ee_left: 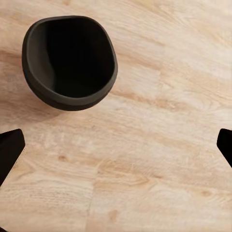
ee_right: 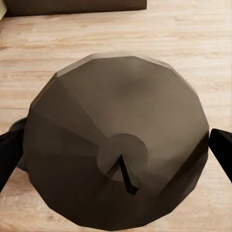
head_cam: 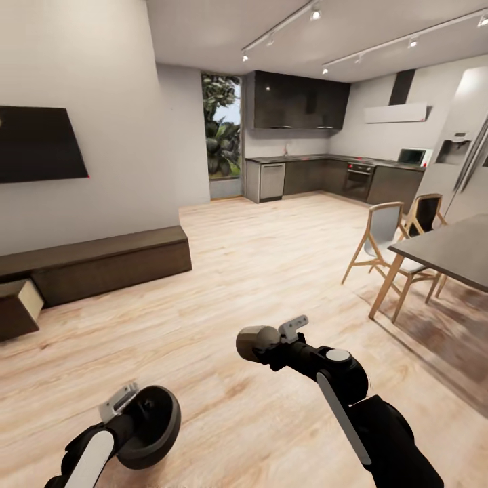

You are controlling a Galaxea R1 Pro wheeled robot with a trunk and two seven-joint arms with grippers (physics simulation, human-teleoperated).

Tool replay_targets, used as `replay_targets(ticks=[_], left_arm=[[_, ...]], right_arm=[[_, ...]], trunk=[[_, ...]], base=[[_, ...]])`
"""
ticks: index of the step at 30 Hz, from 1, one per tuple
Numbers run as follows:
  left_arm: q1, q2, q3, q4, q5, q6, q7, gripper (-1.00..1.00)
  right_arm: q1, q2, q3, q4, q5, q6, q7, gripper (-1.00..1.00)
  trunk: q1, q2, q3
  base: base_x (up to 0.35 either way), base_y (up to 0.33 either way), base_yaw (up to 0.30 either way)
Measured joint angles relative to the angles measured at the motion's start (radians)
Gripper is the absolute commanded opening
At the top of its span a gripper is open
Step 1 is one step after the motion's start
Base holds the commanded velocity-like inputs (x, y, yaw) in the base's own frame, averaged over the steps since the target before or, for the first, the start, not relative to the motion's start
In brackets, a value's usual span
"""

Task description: Place each of the two pumpkins and all three candles from the living room inside a cabinet in the living room (use any cabinet), then make sure every cabinet is closed, and position the cauldron so it is next to a table in the living room.

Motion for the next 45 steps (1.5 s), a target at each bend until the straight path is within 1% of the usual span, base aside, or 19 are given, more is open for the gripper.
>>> replay_targets(ticks=[7,12,20,23,29,45], left_arm=[[0.000,0.000,-0.001,0.000,0.000,0.001,0.000,1.00],[0.000,0.000,0.000,0.000,0.000,0.001,0.000,1.00],[0.001,0.000,0.000,0.000,0.000,0.001,0.000,1.00],[0.001,0.000,0.000,0.000,0.000,0.001,0.000,1.00],[0.002,0.002,0.000,0.001,0.000,0.001,0.001,1.00],[0.003,0.003,0.000,0.001,0.001,0.001,0.000,1.00]], right_arm=[[0.000,0.000,0.000,0.000,0.000,0.000,0.000,-1.00],[0.000,0.000,0.000,0.000,0.000,0.002,0.000,-1.00],[0.000,0.001,0.001,0.000,-0.001,0.011,-0.002,-1.00],[0.000,0.001,0.016,0.000,-0.001,0.012,-0.004,-1.00],[0.000,-0.001,0.030,0.000,-0.001,0.012,-0.001,-1.00],[0.000,-0.001,0.032,0.000,0.000,0.012,0.000,-1.00]], trunk=[[0.000,0.000,0.000],[0.000,0.000,0.000],[0.000,0.000,-0.001],[0.000,0.000,-0.001],[0.000,0.000,-0.001],[0.000,0.000,-0.001]], base=[[0.000,0.007,0.289],[0.000,0.136,0.281],[0.000,0.257,0.068],[0.038,0.272,0.077],[0.170,0.266,0.231],[0.220,0.263,0.283]])
